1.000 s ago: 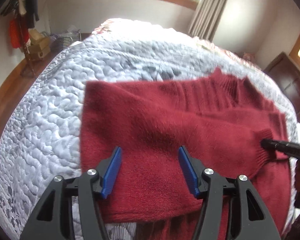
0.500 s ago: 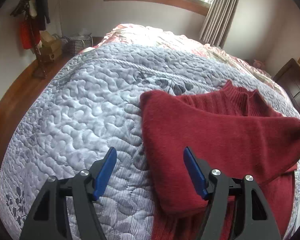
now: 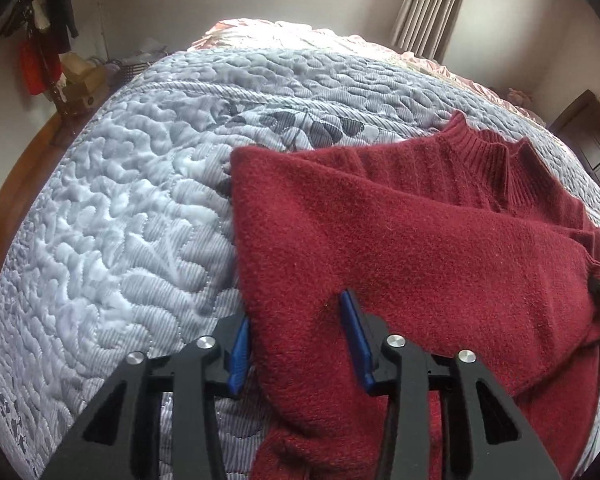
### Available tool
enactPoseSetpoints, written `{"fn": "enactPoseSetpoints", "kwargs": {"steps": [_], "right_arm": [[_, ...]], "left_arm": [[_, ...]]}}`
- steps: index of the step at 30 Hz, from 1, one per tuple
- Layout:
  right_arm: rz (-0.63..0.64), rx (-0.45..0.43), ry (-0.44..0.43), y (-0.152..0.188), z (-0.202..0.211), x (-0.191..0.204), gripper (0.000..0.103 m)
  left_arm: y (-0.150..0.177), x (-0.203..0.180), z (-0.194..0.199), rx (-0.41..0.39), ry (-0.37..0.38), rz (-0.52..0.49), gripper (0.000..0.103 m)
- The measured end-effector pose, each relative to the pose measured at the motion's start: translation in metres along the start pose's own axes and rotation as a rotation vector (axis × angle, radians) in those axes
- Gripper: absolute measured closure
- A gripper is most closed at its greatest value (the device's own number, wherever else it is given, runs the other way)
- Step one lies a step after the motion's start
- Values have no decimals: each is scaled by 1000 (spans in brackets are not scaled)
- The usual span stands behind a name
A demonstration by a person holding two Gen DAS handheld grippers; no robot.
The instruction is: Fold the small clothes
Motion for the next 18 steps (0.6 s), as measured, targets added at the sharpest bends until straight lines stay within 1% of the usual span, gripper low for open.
{"fn": "enactPoseSetpoints", "kwargs": {"steps": [1,2,3,4,5,6,7,12,14,15,18], "right_arm": [[-11,-4,-27,1,3,-2,91],[-23,-1,-50,2,6,-3,79],[-22,-9,-62,4,12,-5,69],[-11,-25,-57,5,19,-7,69],[2,-33,-45,7,24,-8,69],[3,-35,-42,7,28,-8,69],[-3,-34,-47,7,30,-9,69],[-39,-30,-79,-3,24,-16,69],[-51,-24,-104,-9,17,-15,80],[-54,-18,-100,-11,14,-15,88],[-72,-2,-64,-9,1,-18,90]], "left_arm": [[0,0,1,0,0,-4,64],[-1,0,2,2,6,-5,64],[-1,0,3,9,22,2,63],[-1,2,5,18,47,16,61],[-2,4,6,22,69,28,58],[-4,5,5,26,81,34,54],[-5,5,4,29,80,37,52],[-7,0,-1,27,33,35,52],[-7,-1,-2,22,3,26,52],[-7,-3,-4,19,-14,16,52],[-5,-5,-8,18,-57,-20,51]]}}
Point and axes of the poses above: each gripper's, at about its wrist camera, not at the fingertips, and z roughly against the way its jaws point, x to its left, y to its underside, the point moved 5 cm from there along -z, roughly the way its jaws point, and after that the axes turned 4 degrees about x, right-handed, at the moved point
